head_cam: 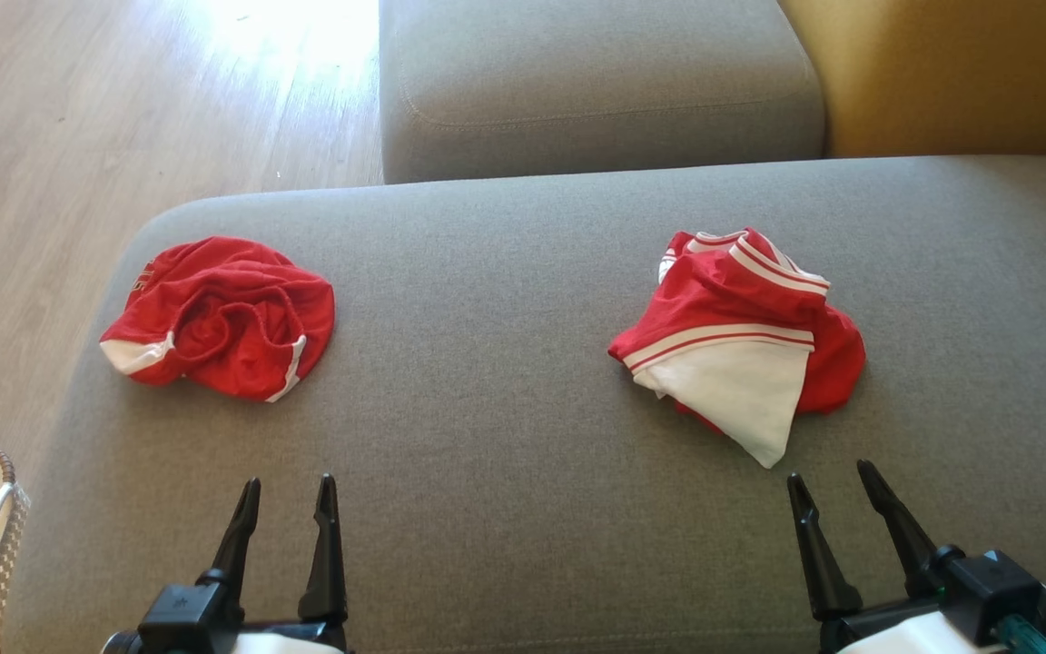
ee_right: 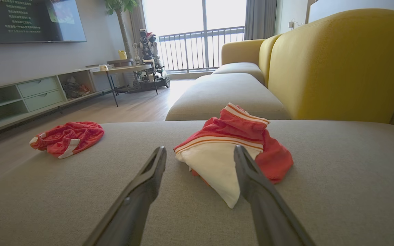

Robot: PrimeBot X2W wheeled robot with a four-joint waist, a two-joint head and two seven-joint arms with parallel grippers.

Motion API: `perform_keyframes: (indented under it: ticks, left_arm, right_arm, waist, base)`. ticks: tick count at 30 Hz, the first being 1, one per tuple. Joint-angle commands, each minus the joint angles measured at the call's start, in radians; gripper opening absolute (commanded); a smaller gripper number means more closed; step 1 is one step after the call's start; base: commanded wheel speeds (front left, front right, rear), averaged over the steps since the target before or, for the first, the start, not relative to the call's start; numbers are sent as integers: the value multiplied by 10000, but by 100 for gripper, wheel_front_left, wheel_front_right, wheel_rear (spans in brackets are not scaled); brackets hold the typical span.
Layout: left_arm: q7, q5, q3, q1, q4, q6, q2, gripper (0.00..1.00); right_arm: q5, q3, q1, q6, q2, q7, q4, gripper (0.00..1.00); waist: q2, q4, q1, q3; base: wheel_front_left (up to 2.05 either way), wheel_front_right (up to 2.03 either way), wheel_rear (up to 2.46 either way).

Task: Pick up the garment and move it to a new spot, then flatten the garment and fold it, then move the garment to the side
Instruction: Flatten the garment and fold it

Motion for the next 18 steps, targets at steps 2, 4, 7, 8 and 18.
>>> perform_keyframes:
  ticks: [2,4,7,8,18]
  left_arm:
    - [-122,130,291,-449,-268,-31,-92,100]
    - [-122,204,317,-456,-242,-42,-92,100]
    - [-122,241,355,-464,-218,-56,-92,100]
    - [-122,248,378,-470,-210,-60,-92,100]
    - [-122,421,444,-603,-174,-77,-93,100]
  right_arm:
    - [24,228,-313,-2,-87,-65,-360,100]
    - [33,231,-310,-2,-87,-65,-357,100]
    - [51,238,-307,-2,-87,-65,-343,100]
    - [53,243,-309,-2,-87,-65,-337,100]
    - [87,177,-386,-2,-87,-65,-348,100]
  waist:
    - [-1,18,1,-7]
    - [-1,23,1,-14]
    - [-1,23,1,-28]
    - [-1,19,1,-35]
    - [-1,-57,1,12]
  base:
    - [0,0,0]
    - [0,0,0]
    - [0,0,0]
    - [0,0,0]
    - [0,0,0]
